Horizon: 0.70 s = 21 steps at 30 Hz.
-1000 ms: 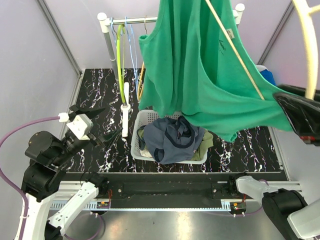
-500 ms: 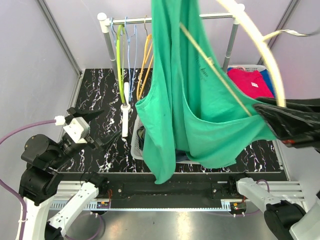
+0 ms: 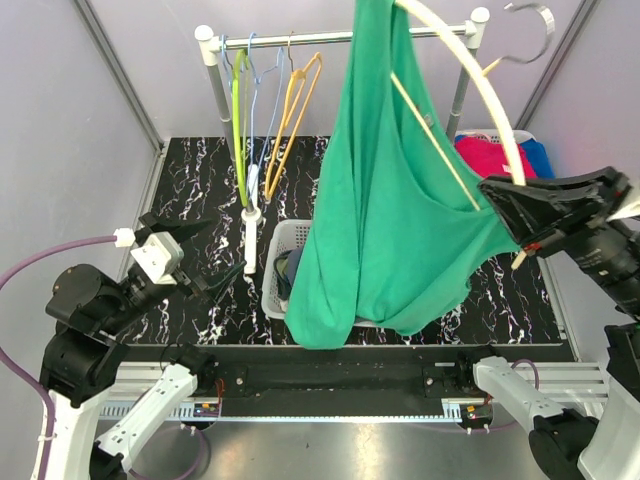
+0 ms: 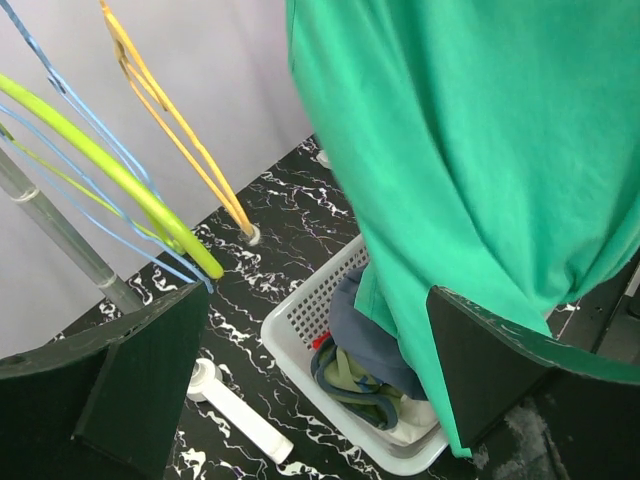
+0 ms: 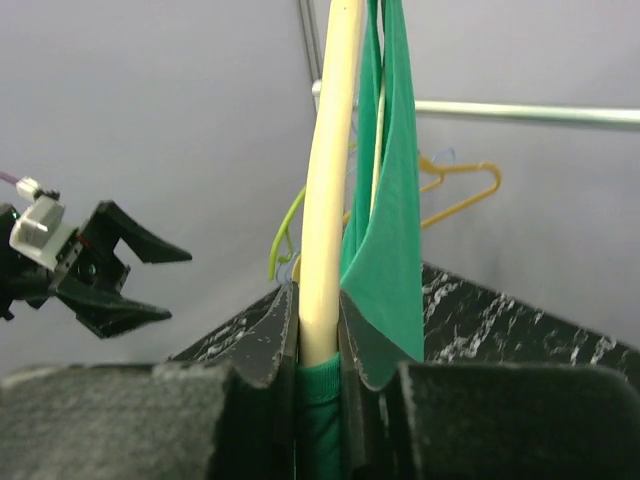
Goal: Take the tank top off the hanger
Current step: Pick up the hanger from the clothesline.
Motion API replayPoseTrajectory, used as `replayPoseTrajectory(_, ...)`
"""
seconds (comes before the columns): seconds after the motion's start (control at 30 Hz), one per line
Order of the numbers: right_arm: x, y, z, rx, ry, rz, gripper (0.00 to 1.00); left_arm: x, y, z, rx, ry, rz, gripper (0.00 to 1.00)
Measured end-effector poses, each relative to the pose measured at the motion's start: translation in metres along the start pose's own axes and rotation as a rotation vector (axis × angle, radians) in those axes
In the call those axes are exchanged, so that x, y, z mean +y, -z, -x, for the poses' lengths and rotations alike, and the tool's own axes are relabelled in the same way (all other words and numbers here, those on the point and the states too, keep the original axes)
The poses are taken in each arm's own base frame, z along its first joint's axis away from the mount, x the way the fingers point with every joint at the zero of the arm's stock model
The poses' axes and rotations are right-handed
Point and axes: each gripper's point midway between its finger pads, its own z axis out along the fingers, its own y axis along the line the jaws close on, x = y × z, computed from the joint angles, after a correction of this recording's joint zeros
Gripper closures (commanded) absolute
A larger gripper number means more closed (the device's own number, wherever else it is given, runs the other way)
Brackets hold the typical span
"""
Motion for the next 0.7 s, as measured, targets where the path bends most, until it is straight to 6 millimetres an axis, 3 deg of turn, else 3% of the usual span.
replayPoseTrajectory(0.2,0.018,0.004,0.057,-0.177,0.097,0.033,1.00,0.000,-0.002,-0.002,0.007,0.006,-0.002,0.02)
replayPoseTrajectory(0.3,0.025,0.004,0.075,-0.239,0.129,0.059,1.00,0.001,-0.002,-0.002,0.007,0.006,0.000,0.02)
replayPoseTrajectory(0.47,0.021,-0.005,0.077,-0.244,0.124,0.068,1.00,0.001,-0.002,-0.002,0.007,0.006,0.000,0.02)
replayPoseTrajectory(0.7,-0.008,-0.035,0.058,-0.184,0.079,0.025,1.00,0.001,-0.002,-0.002,0.007,0.006,-0.001,0.02)
